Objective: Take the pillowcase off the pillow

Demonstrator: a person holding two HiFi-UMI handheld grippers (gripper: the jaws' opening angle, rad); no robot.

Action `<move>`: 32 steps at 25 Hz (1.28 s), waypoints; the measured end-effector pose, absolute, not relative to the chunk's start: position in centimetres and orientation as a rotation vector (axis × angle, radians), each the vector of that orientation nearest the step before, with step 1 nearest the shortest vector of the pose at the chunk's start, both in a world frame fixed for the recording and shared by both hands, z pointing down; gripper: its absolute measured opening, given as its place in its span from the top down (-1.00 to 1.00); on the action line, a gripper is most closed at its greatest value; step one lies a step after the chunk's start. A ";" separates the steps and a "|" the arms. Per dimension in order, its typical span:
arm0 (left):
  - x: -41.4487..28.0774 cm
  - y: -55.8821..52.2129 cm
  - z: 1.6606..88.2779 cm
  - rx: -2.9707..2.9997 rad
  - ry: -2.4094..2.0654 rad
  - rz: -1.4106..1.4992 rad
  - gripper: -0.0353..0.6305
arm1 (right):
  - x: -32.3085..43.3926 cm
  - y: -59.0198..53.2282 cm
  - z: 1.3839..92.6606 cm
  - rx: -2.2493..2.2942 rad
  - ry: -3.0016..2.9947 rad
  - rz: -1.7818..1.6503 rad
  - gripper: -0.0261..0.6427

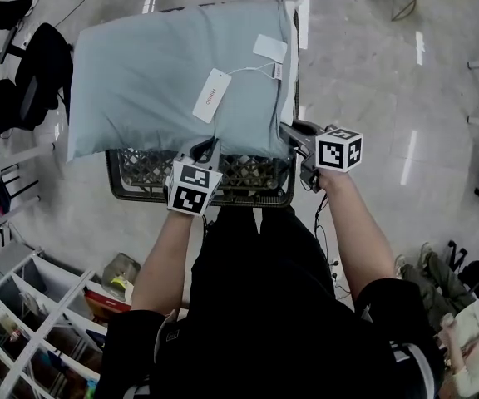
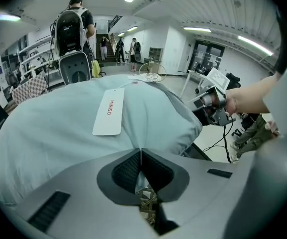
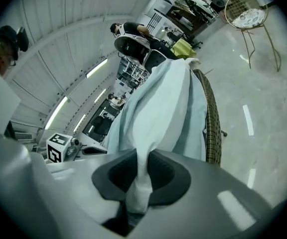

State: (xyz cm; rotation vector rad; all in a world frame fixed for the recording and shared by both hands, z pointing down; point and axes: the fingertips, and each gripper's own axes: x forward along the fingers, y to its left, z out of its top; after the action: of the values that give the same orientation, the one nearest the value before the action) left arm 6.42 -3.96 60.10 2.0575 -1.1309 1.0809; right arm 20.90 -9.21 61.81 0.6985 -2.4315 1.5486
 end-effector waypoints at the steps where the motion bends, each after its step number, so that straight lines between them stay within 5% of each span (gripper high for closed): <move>1: 6.3 -3.8 59.9 2.067 -1.134 1.089 0.87 | 21.3 -9.4 61.3 0.699 -2.442 1.548 0.77; 15: -2.4 -4.7 57.1 2.070 -1.284 1.253 0.88 | 22.7 -10.2 56.1 0.646 -2.523 1.573 0.81; 19: -3.3 -3.8 56.9 2.030 -1.341 1.053 0.79 | 22.3 -8.5 57.0 0.690 -2.481 1.671 0.80; 23: -3.8 -0.5 57.8 1.963 -1.384 1.015 0.40 | 22.3 -7.5 58.7 0.745 -2.408 1.672 0.44; 28: -6.8 1.7 60.4 1.757 -1.472 0.845 0.36 | 23.4 -5.8 61.6 0.781 -2.273 1.608 -0.15; 32: -7.5 -0.2 61.2 1.782 -1.487 0.864 0.36 | 22.5 -5.0 62.3 0.757 -2.244 1.763 -0.32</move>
State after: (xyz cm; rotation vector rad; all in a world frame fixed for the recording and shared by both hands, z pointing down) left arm -7.53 -0.21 61.23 1.7818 -1.4870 0.8642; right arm 22.51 -5.05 62.34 0.7574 -2.2438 1.7633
